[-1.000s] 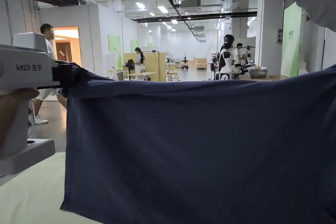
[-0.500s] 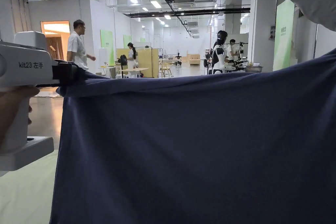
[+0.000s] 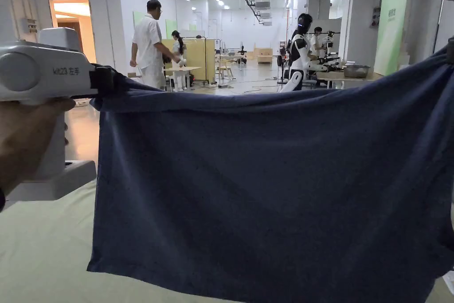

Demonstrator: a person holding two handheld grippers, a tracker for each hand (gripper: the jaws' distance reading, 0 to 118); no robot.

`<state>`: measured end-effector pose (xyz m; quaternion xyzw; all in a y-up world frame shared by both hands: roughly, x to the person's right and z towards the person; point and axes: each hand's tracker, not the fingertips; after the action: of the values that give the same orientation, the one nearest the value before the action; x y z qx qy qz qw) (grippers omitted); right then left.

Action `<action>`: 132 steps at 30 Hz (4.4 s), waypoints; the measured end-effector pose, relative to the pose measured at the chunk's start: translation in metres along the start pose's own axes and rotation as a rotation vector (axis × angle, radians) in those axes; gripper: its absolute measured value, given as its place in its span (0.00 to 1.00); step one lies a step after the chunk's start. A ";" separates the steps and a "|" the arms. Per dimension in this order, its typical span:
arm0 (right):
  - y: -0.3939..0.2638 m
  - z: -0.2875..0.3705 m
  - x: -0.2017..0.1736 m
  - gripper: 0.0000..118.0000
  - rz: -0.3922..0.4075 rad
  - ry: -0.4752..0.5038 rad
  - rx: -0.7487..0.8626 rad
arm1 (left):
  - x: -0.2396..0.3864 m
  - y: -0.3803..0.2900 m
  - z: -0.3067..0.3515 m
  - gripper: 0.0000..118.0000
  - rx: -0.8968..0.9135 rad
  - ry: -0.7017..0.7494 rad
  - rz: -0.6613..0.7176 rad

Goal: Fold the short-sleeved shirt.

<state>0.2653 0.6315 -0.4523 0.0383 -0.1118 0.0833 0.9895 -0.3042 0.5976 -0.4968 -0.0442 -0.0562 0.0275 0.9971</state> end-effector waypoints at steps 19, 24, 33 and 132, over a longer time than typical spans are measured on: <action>-0.032 -0.117 -0.051 0.02 0.079 -0.074 -0.043 | 0.007 -0.055 -0.125 0.06 -0.126 0.042 0.012; -0.091 -0.113 -0.061 0.02 0.080 -0.007 -0.094 | 0.009 -0.115 -0.142 0.06 -0.220 0.022 0.043; -0.240 -0.030 -0.049 0.02 -0.025 0.134 -0.276 | -0.014 -0.253 -0.094 0.06 -0.392 -0.088 0.273; -0.345 0.345 -0.059 0.00 -0.239 0.220 -0.493 | -0.039 -0.504 0.195 0.57 -0.697 0.035 0.257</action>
<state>0.1945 0.2500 -0.1497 -0.1996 -0.0155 -0.0599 0.9779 -0.3403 0.1106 -0.2622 -0.3883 -0.0392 0.1307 0.9114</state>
